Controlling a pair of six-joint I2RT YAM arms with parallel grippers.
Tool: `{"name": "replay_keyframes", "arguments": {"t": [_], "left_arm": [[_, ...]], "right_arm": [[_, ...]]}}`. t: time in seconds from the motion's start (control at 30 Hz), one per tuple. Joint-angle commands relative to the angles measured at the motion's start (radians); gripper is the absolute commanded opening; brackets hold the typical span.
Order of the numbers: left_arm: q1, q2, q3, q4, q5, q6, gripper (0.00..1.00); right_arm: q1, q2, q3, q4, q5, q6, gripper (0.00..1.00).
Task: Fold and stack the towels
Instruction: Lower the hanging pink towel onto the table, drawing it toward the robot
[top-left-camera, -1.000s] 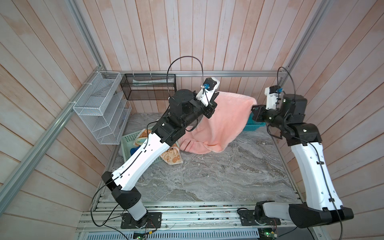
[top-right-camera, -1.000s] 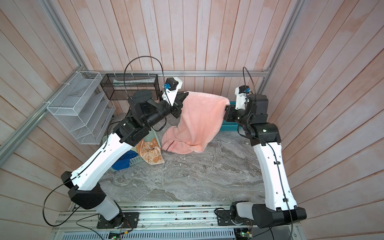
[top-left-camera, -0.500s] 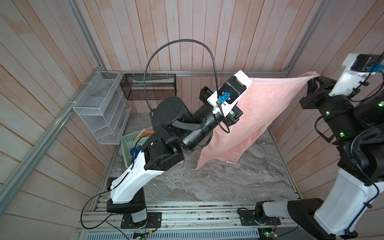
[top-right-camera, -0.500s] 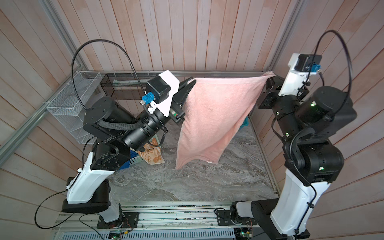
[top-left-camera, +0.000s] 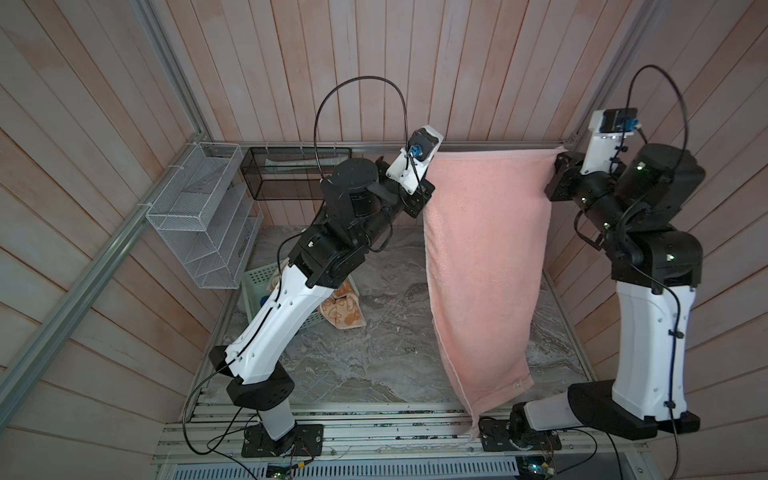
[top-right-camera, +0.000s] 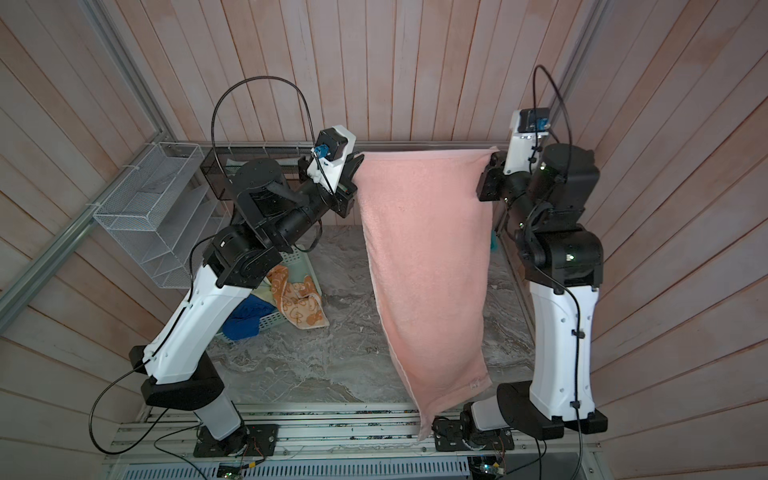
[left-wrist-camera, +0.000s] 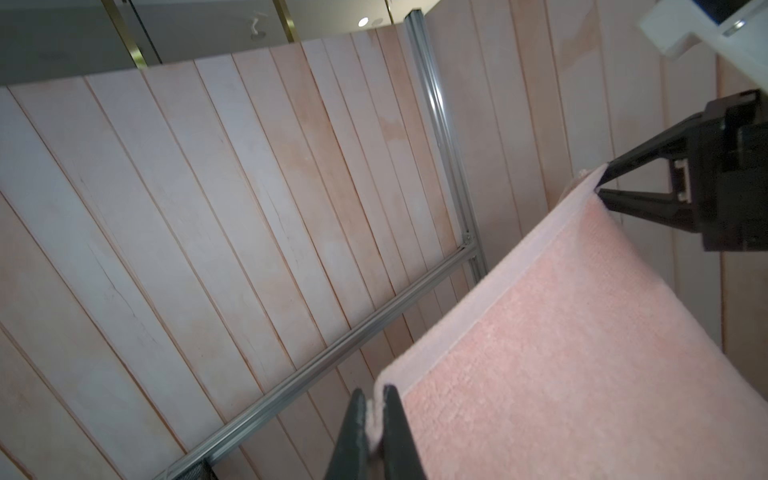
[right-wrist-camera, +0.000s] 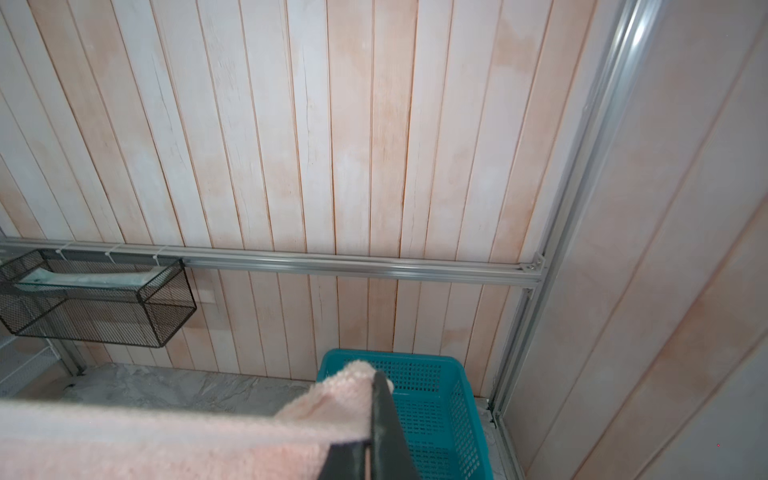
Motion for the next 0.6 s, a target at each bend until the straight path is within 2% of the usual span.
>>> {"name": "replay_keyframes", "arguments": {"t": [0.0,0.13,0.3,0.47,0.57], "left_arm": [[0.142,-0.009,-0.026,0.031,0.111,-0.148,0.0],[0.254,0.032,-0.096,0.075,0.215,-0.205,0.0],[0.355,0.089,-0.191,0.143,0.298,-0.267,0.0],[0.382,0.129,-0.251,0.138,0.325,-0.277,0.0],[0.382,0.093,-0.387,0.185,0.347,-0.298,0.0]], "right_arm": [[-0.017,0.057,-0.028,0.107,0.031,-0.001,0.0],[-0.015,0.128,-0.094,0.148,-0.001,0.001,0.0],[-0.016,0.139,-0.309,0.282,-0.042,0.01,0.0],[-0.014,0.137,-0.42,0.302,-0.076,0.023,0.0],[-0.014,0.106,-0.504,0.306,-0.077,0.025,0.0]]}}
